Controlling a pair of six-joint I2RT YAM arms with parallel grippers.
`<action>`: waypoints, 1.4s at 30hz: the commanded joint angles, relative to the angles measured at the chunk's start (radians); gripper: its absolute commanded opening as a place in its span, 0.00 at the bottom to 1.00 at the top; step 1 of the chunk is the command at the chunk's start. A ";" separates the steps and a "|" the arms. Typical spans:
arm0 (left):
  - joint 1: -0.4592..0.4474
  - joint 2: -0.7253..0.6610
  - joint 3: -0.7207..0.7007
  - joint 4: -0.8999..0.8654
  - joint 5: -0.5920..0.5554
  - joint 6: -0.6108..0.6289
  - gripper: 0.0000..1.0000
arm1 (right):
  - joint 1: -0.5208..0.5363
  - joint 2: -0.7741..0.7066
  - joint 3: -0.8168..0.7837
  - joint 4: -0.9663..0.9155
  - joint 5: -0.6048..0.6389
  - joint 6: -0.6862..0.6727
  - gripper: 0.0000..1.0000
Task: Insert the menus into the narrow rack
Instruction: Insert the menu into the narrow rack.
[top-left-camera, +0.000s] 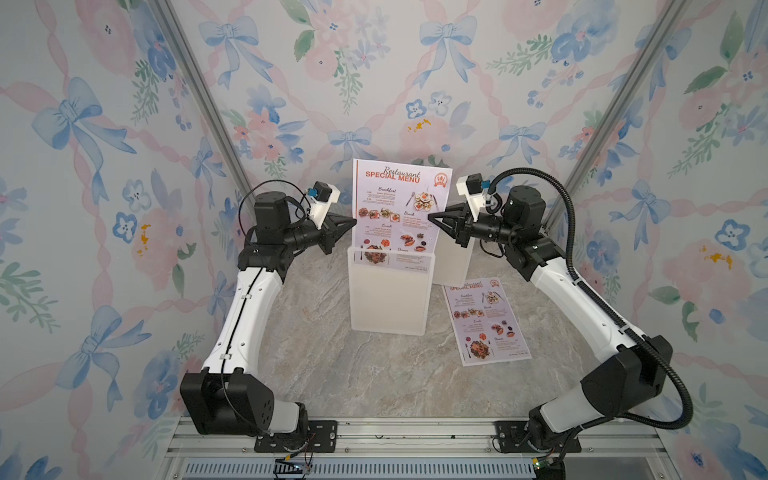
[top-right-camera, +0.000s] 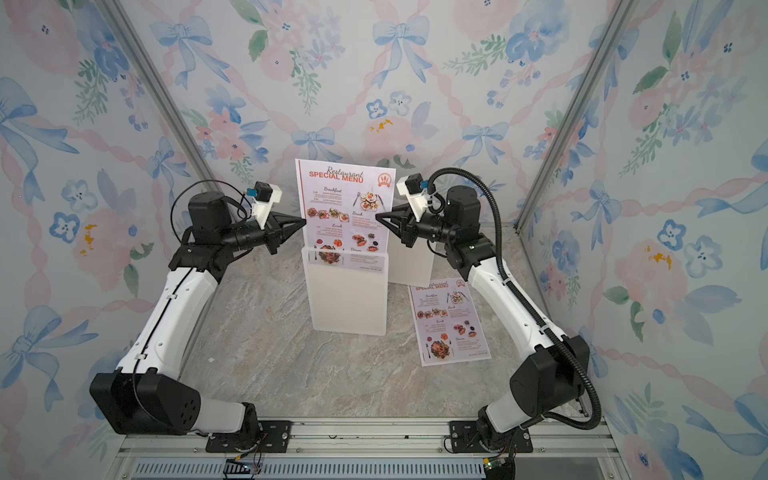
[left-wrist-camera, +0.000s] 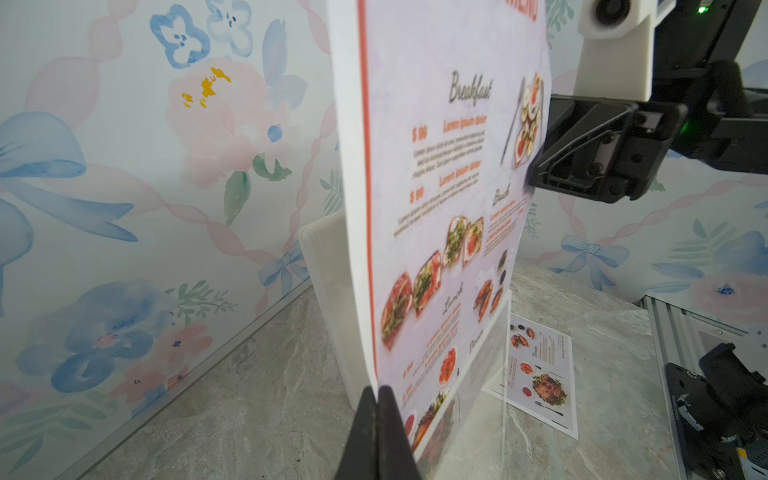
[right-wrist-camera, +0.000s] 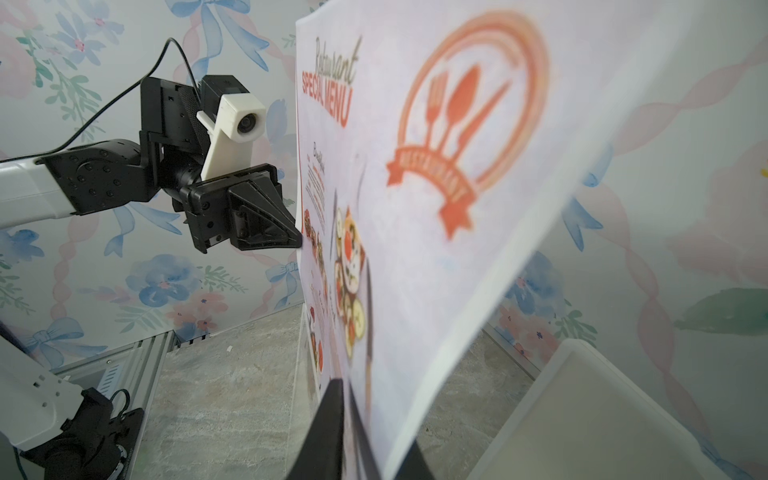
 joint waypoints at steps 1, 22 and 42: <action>0.011 -0.041 -0.033 0.013 -0.007 0.017 0.00 | 0.008 -0.005 0.018 -0.008 0.010 0.005 0.17; 0.022 0.019 0.031 0.038 0.012 -0.030 0.50 | 0.024 -0.006 0.021 -0.027 0.011 -0.008 0.19; -0.038 -0.064 -0.109 0.052 -0.162 -0.073 0.49 | 0.073 -0.079 -0.032 -0.269 0.237 -0.103 0.50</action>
